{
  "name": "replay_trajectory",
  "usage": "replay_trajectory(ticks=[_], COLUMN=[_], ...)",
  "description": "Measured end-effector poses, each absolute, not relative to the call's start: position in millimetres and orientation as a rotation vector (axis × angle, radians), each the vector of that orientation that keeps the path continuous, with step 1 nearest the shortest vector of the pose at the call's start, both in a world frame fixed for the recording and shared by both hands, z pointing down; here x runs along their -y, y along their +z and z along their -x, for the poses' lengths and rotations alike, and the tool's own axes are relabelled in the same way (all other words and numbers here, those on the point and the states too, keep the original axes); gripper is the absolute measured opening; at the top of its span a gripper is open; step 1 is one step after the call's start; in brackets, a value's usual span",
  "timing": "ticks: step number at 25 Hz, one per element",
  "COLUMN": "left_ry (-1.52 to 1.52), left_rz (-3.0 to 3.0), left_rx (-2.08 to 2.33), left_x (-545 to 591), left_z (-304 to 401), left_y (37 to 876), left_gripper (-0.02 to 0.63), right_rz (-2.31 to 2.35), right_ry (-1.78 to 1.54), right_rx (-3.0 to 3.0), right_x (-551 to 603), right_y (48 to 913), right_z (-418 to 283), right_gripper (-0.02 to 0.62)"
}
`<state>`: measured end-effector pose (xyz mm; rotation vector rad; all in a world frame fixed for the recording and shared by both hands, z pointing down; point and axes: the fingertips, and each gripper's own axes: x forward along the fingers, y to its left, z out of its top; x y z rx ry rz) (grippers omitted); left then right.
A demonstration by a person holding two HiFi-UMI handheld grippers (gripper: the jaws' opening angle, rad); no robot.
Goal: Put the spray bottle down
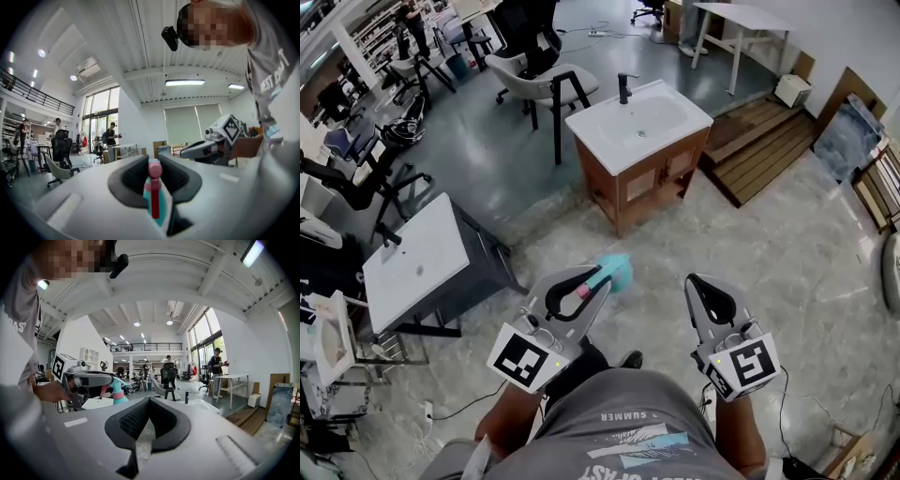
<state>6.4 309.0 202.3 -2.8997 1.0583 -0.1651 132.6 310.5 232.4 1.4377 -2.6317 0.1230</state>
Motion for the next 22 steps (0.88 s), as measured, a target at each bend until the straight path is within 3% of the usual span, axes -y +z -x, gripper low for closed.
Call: replay_trajectory(ticks=[22], left_ry=[-0.146], left_rz=[2.932], left_rx=[-0.977], left_x=[-238], left_z=[1], left_y=[209], left_gripper=[0.057], right_rz=[-1.547], right_ry=[0.152], right_rx=[2.538], right_x=[-257], right_y=[242], right_z=[-139], right_gripper=[0.002])
